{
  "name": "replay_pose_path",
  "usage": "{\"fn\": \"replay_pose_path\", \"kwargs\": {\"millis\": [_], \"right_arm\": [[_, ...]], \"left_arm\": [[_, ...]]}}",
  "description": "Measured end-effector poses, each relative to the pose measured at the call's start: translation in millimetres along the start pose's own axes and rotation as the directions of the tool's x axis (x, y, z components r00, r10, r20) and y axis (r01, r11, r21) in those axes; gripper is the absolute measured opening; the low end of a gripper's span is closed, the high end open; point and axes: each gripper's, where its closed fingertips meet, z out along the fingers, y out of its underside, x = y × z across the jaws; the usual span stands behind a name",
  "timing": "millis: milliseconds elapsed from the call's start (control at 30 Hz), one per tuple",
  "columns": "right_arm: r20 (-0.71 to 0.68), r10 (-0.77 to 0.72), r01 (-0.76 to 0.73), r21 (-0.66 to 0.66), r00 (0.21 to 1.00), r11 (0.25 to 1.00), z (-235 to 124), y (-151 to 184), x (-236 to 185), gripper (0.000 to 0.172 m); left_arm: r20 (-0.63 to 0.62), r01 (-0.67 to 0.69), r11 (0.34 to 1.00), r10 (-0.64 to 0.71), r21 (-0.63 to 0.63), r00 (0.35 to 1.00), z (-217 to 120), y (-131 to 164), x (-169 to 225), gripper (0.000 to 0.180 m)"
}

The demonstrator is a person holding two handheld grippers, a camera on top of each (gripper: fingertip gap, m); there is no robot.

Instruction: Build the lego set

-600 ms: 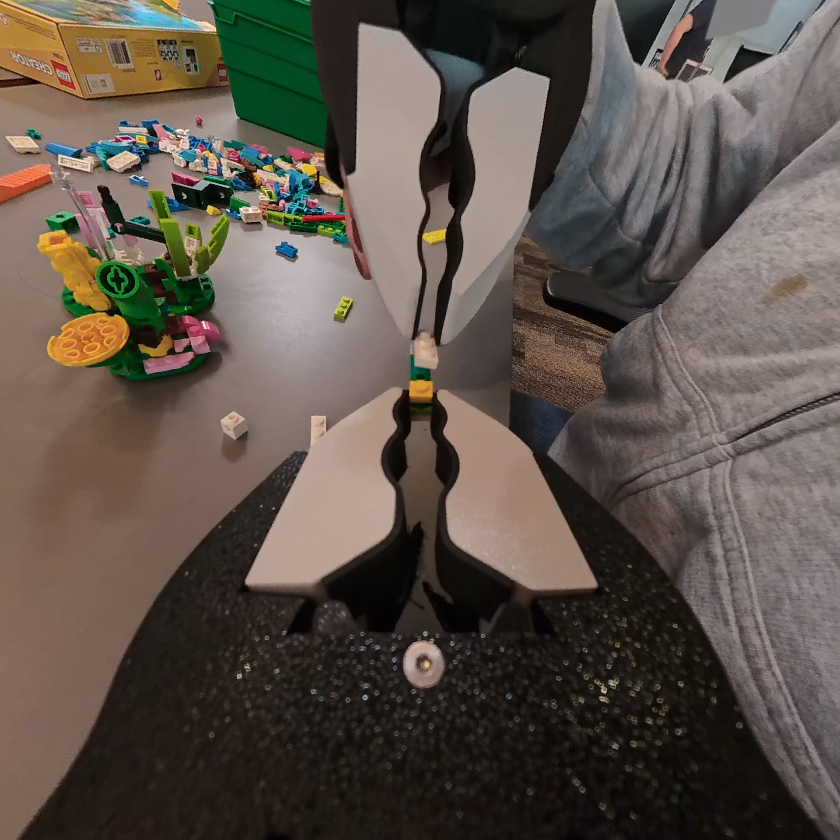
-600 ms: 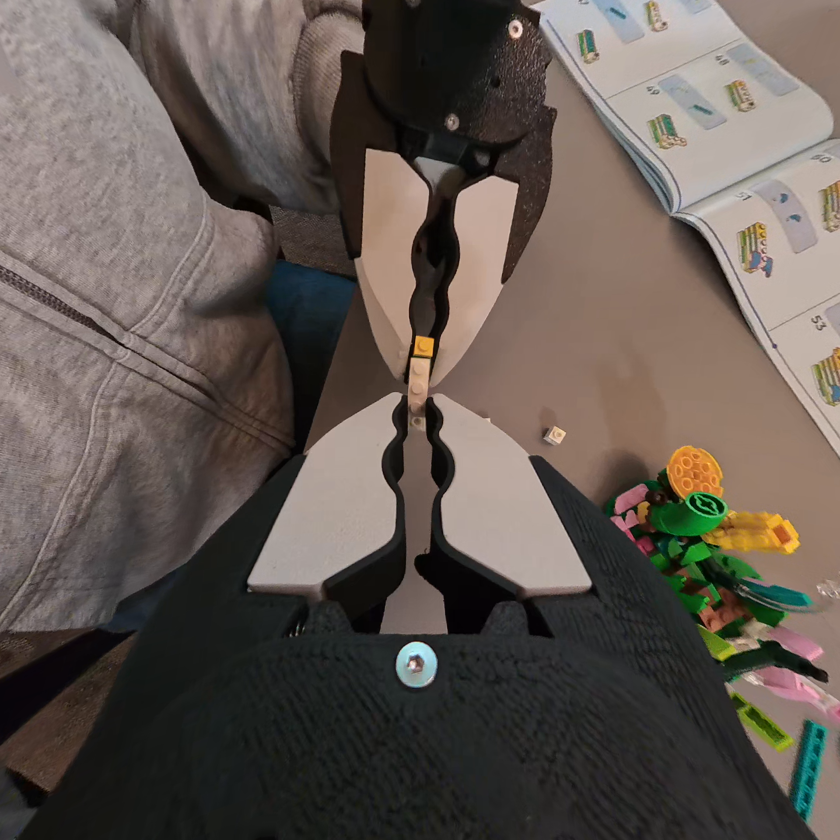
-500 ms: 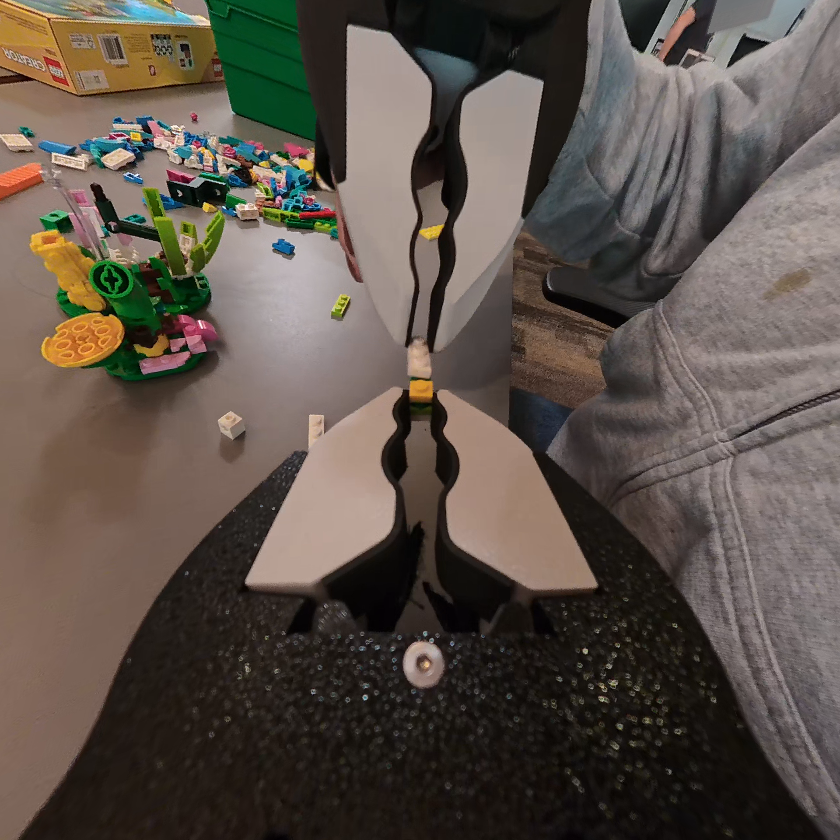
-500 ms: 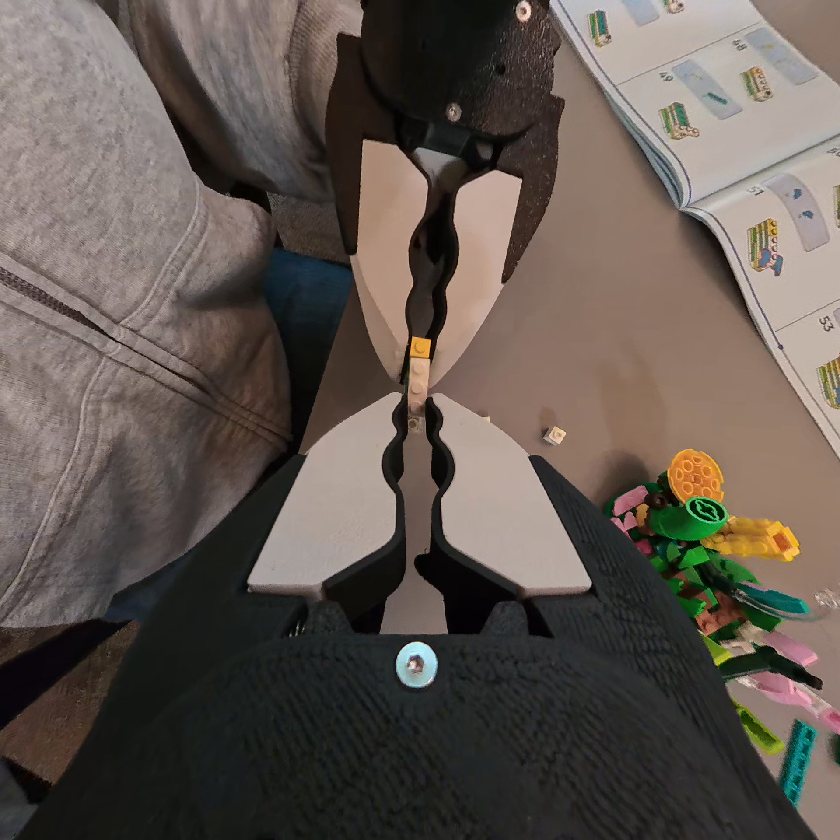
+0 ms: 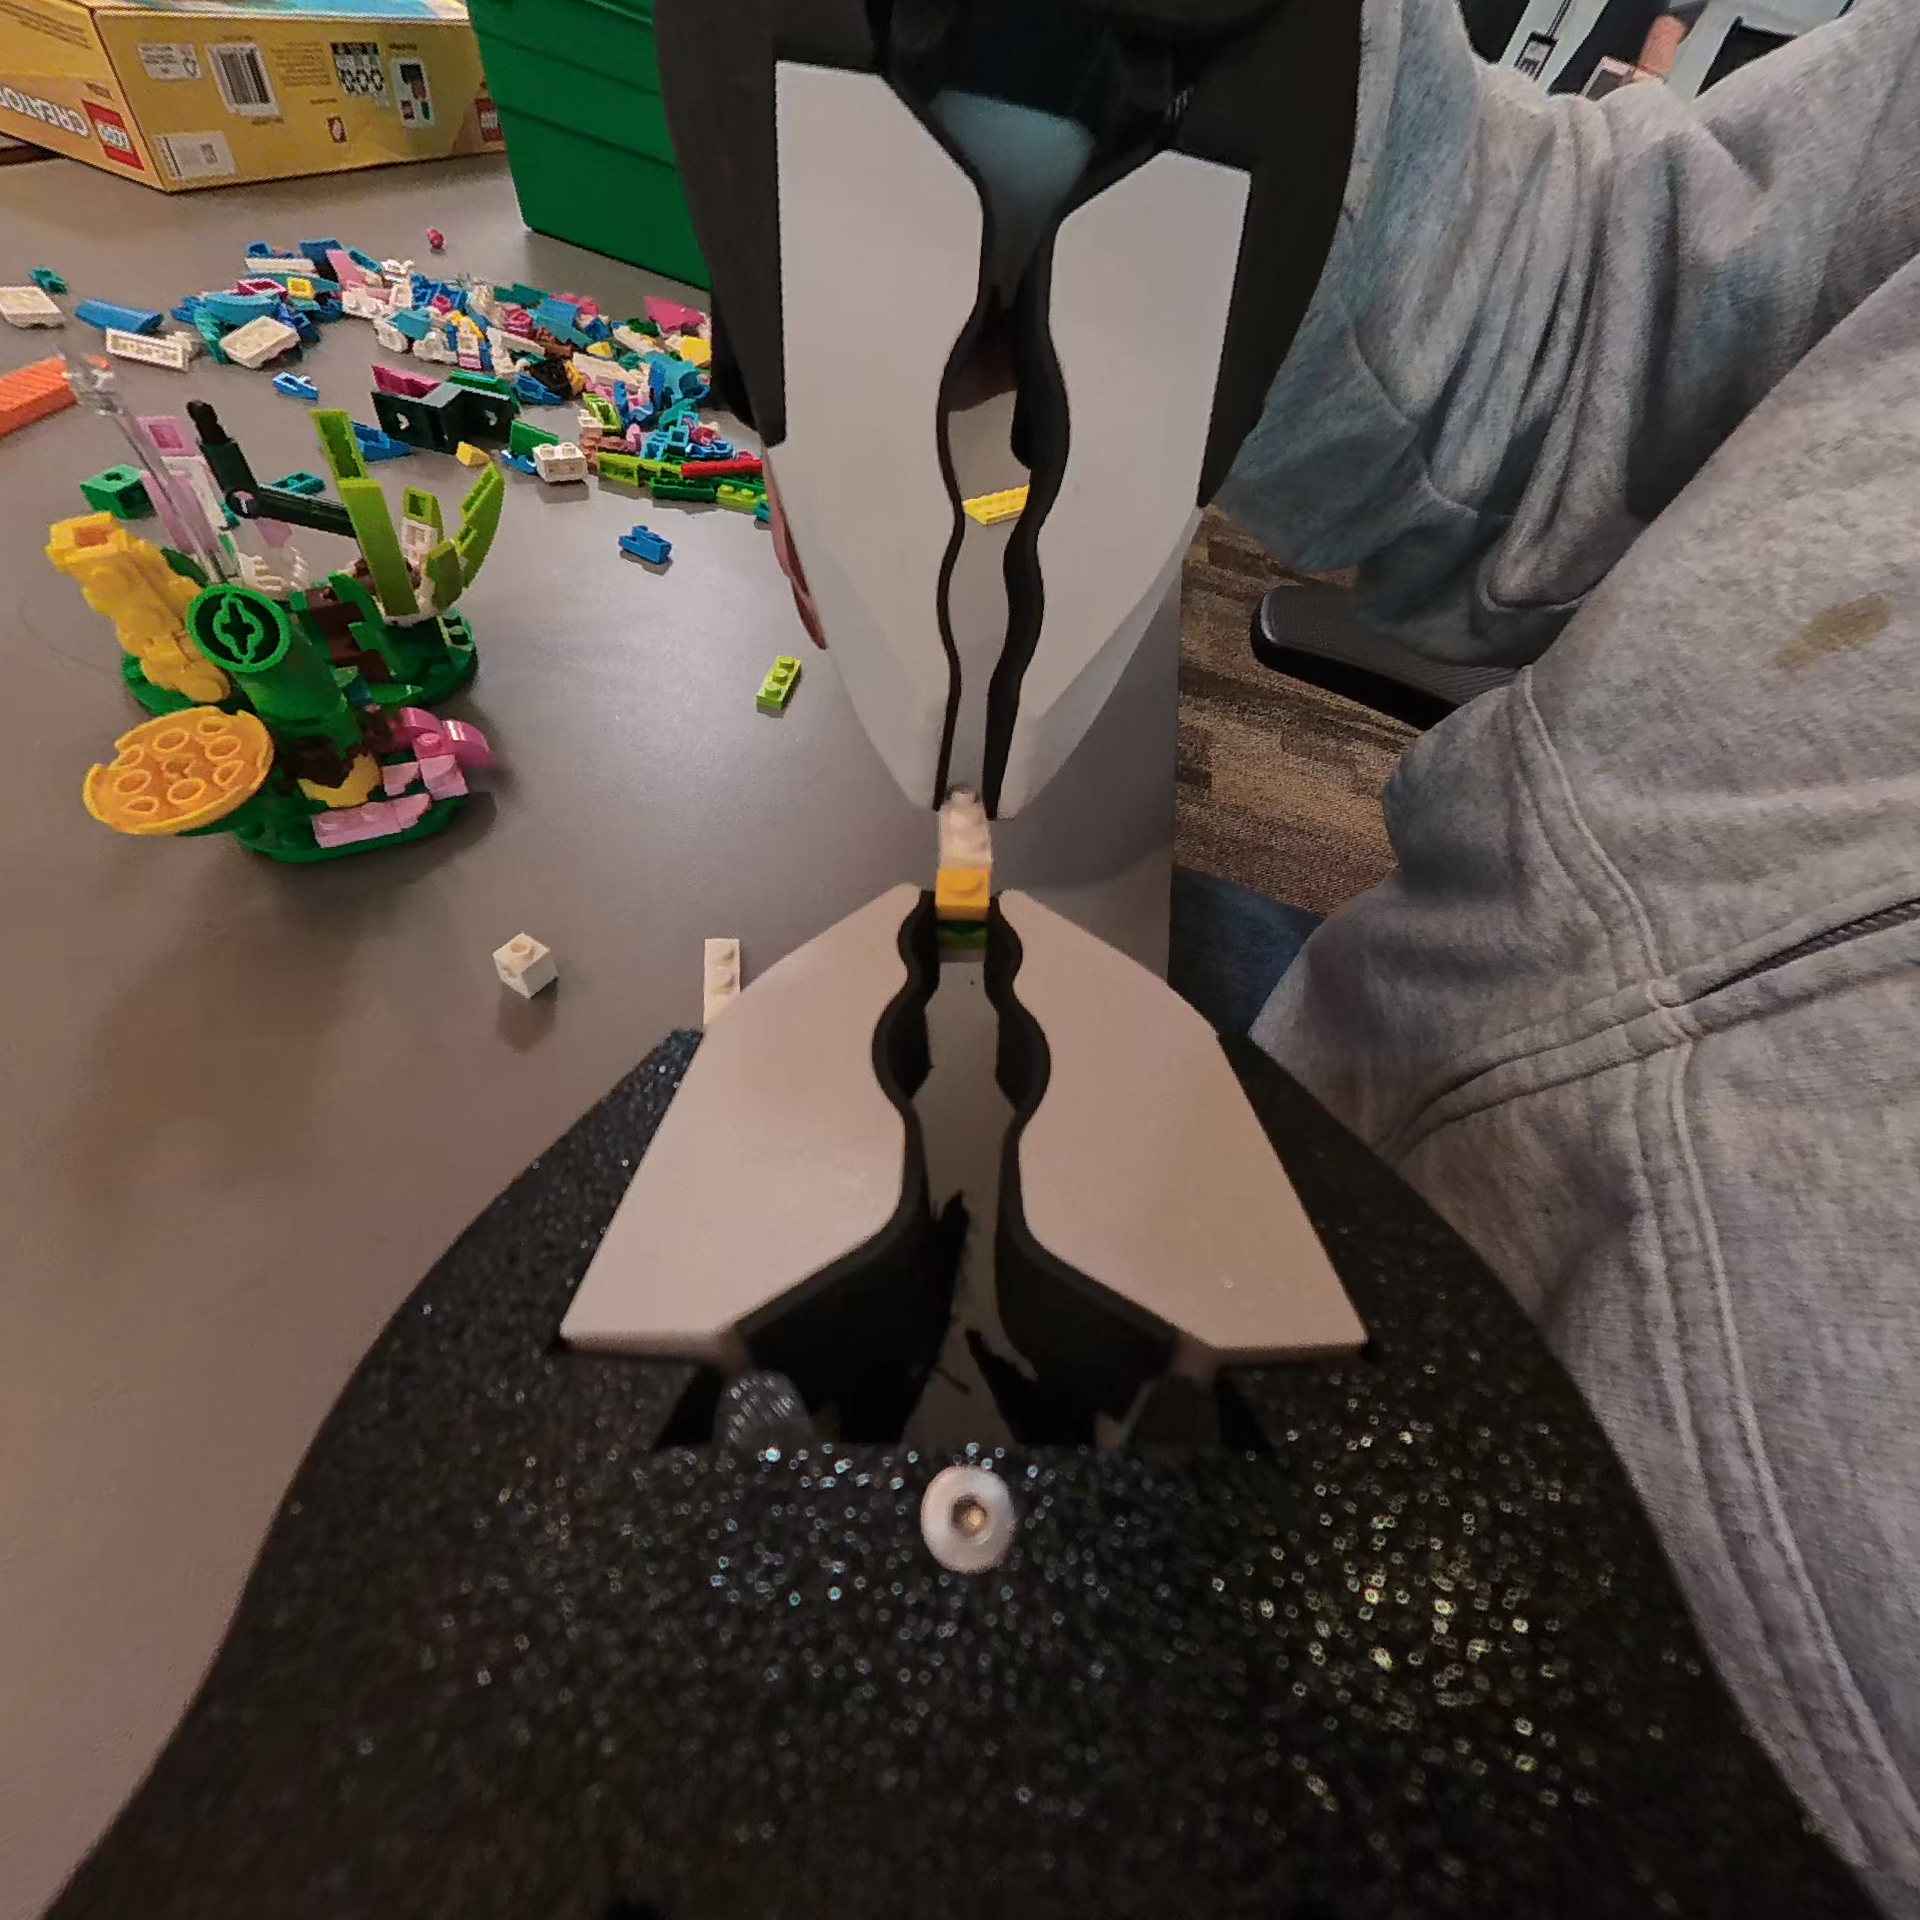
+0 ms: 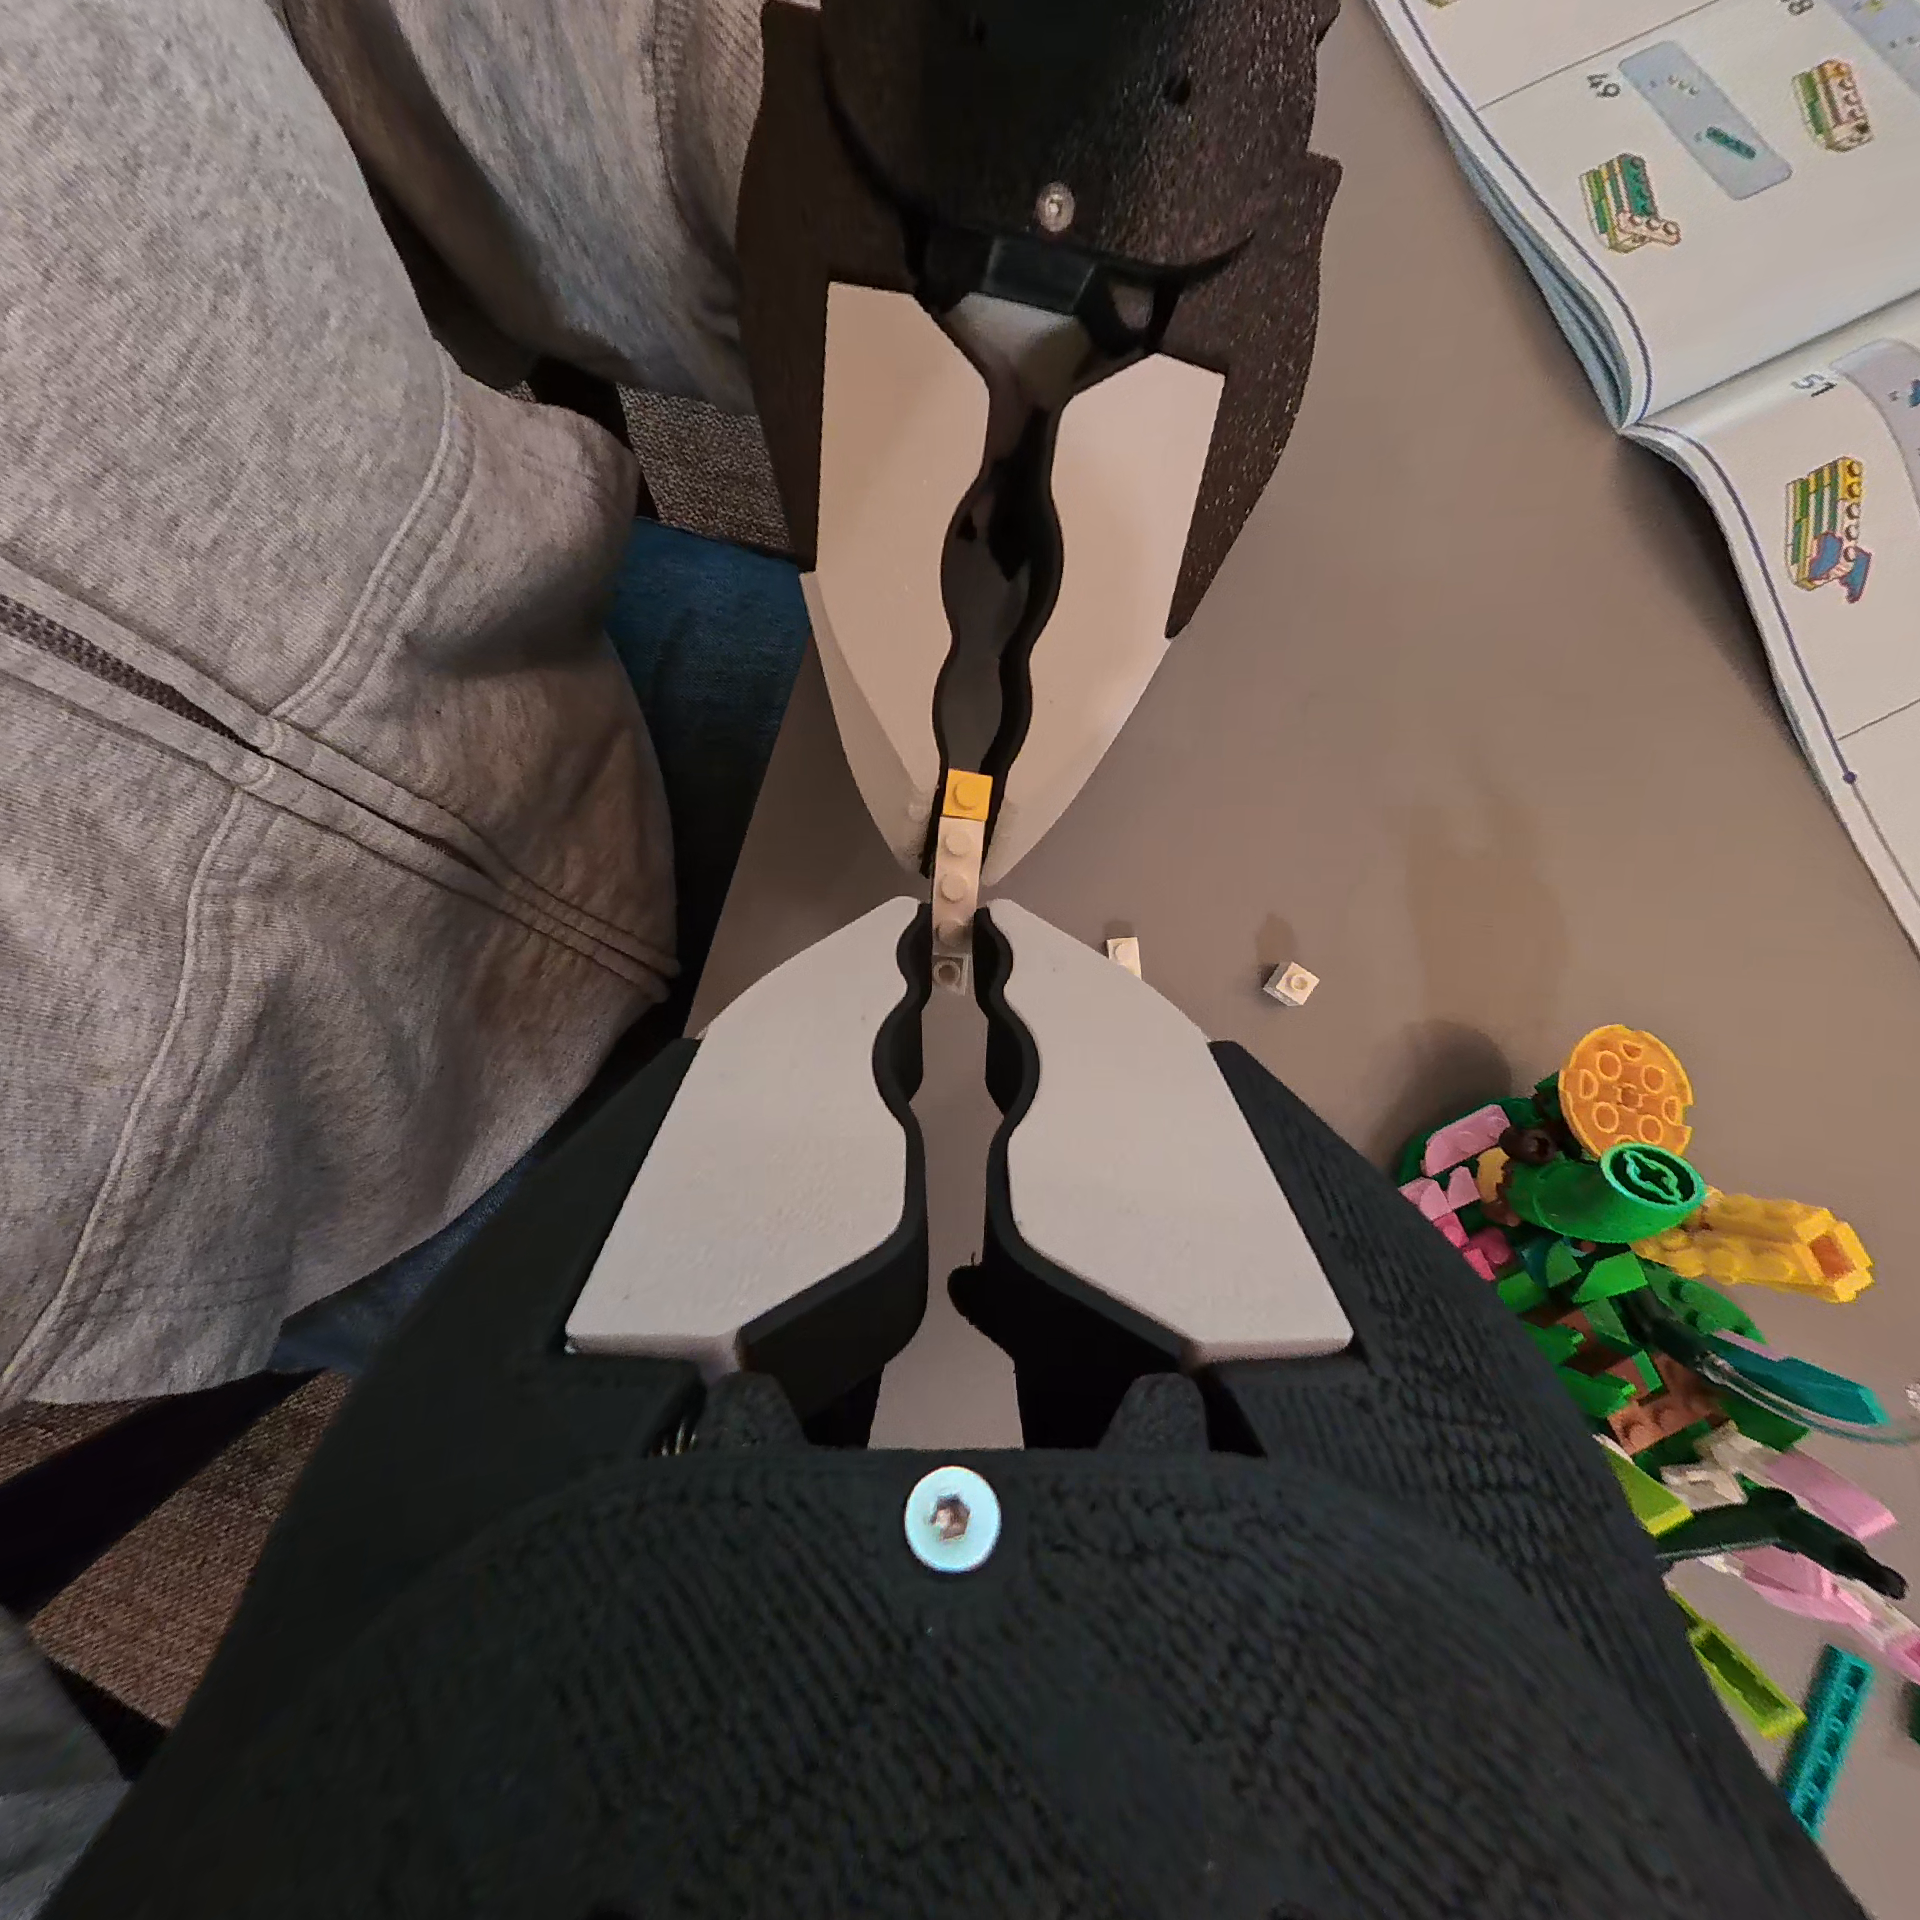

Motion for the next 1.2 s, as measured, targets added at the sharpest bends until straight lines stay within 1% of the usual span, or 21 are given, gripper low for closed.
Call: {"fn": "replay_pose_path", "kwargs": {"millis": [300, 400, 500, 633, 733, 933, 1100, 1200], "right_arm": [[-0.026, 0.006, -0.006, 0.009, 1.000, 1.000, -3, 1, 4, 0.006], [-0.098, 0.022, -0.023, -0.008, 0.995, 1.000, -13, 11, 14, 0.006], [-0.170, 0.080, -0.081, -0.003, 0.982, 0.997, -24, 23, 24, 0.006], [-0.256, 0.138, -0.162, -0.077, 0.957, 0.984, -22, 57, 33, 0.006], [-0.252, 0.153, -0.191, -0.135, 0.956, 0.972, -11, 76, 29, 0.006], [-0.256, 0.167, -0.213, -0.164, 0.952, 0.963, -5, 86, 30, 0.006], [-0.286, 0.150, -0.228, -0.263, 0.946, 0.937, -4, 100, 33, 0.006], [-0.274, 0.148, -0.225, -0.276, 0.950, 0.934, -1, 102, 31, 0.006]], "left_arm": [[-0.008, 0.017, 1.000, -0.017, 0.015, 1.000, -1, -2, -1, 0.008], [-0.021, 0.053, 0.997, -0.052, 0.055, 0.998, -6, -6, -3, 0.008], [-0.038, 0.105, 0.989, -0.102, 0.107, 0.994, -12, -12, -7, 0.008], [-0.057, 0.147, 0.978, -0.140, 0.148, 0.988, -16, -16, -10, 0.008], [-0.062, 0.164, 0.974, -0.156, 0.155, 0.986, -17, -16, -11, 0.008], [-0.061, 0.213, 0.962, -0.206, 0.168, 0.977, -19, -17, -16, 0.008], [-0.060, 0.288, 0.942, -0.282, 0.172, 0.958, -21, -15, -23, 0.008], [-0.069, 0.317, 0.930, -0.310, 0.185, 0.948, -23, -15, -26, 0.008]]}}
